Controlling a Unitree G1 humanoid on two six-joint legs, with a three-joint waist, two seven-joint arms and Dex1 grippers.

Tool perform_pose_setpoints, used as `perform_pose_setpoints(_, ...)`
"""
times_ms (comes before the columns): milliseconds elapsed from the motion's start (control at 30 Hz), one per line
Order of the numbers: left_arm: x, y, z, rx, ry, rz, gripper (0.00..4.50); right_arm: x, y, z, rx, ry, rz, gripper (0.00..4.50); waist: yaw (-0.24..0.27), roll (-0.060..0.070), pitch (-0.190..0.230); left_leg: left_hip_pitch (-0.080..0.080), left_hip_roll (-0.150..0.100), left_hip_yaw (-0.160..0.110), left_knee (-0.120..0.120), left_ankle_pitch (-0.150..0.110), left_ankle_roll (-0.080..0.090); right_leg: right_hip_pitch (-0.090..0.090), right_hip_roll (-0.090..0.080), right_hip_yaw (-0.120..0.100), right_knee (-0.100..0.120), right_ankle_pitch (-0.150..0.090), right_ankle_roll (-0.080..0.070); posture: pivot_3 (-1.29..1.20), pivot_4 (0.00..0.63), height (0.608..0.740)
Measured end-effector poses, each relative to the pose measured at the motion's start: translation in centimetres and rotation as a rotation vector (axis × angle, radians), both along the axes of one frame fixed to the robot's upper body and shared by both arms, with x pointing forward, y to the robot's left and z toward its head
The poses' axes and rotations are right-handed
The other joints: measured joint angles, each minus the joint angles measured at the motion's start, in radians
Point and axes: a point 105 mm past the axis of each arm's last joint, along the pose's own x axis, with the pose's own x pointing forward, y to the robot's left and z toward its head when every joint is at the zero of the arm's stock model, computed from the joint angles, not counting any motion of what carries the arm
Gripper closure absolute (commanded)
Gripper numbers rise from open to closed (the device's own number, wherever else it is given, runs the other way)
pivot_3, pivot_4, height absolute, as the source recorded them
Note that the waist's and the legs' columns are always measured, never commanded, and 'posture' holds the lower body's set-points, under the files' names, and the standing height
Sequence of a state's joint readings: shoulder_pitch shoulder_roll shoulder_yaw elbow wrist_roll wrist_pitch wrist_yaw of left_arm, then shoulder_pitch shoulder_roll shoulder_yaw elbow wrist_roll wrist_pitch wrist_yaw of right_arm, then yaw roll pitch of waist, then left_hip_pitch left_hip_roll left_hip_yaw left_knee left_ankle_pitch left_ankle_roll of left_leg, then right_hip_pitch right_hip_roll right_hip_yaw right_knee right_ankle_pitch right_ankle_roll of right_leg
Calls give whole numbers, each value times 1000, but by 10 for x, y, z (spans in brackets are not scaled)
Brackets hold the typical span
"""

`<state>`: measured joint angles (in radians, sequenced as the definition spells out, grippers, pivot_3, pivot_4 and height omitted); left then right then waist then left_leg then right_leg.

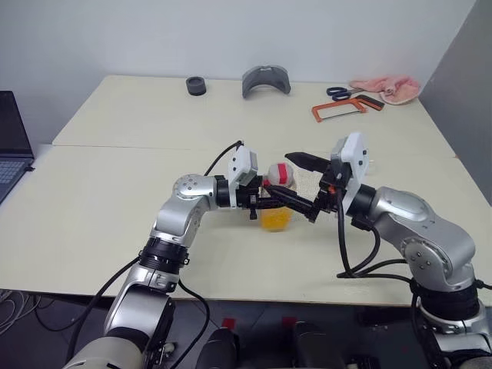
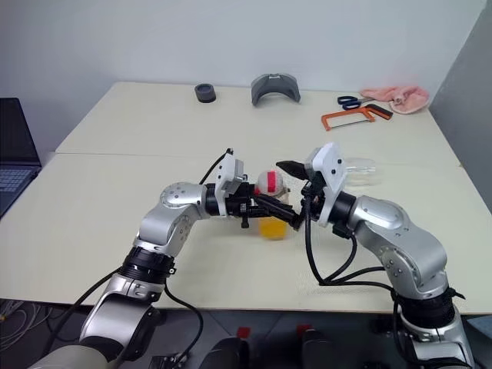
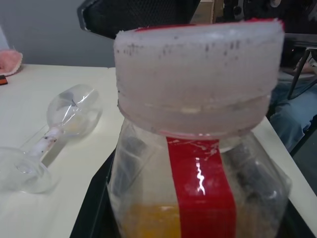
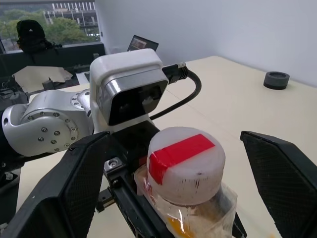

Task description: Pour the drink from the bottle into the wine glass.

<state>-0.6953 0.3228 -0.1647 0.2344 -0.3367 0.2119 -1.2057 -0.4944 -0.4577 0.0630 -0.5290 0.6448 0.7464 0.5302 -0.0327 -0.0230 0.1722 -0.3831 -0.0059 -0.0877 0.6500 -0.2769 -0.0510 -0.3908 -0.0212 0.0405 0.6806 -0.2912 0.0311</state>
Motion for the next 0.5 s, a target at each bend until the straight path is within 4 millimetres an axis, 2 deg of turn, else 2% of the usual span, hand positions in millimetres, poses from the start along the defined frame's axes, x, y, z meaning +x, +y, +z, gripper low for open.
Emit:
perform_pose_setpoints(233, -1, 2, -7, 6, 14, 8, 2805, 7, -2, -5, -19, 11, -28, 0, 0, 0, 0, 0, 0, -1, 0, 0, 0, 0, 0, 0, 0, 0, 0, 0, 150, 740)
perform_pose_setpoints(367, 0, 2, -7, 4, 11, 16, 2805, 10, 0, -9, -32, 16, -32, 929, 0, 0, 0, 0, 0, -1, 0, 0, 0, 0, 0, 0, 0, 0, 0, 0, 150, 740)
perform_pose_setpoints(500, 1, 2, -6, 0, 3, 26, 2805, 9, 3, -13, -49, 20, -18, 2337, 0, 0, 0, 0, 0, -1, 0, 0, 0, 0, 0, 0, 0, 0, 0, 0, 150, 740)
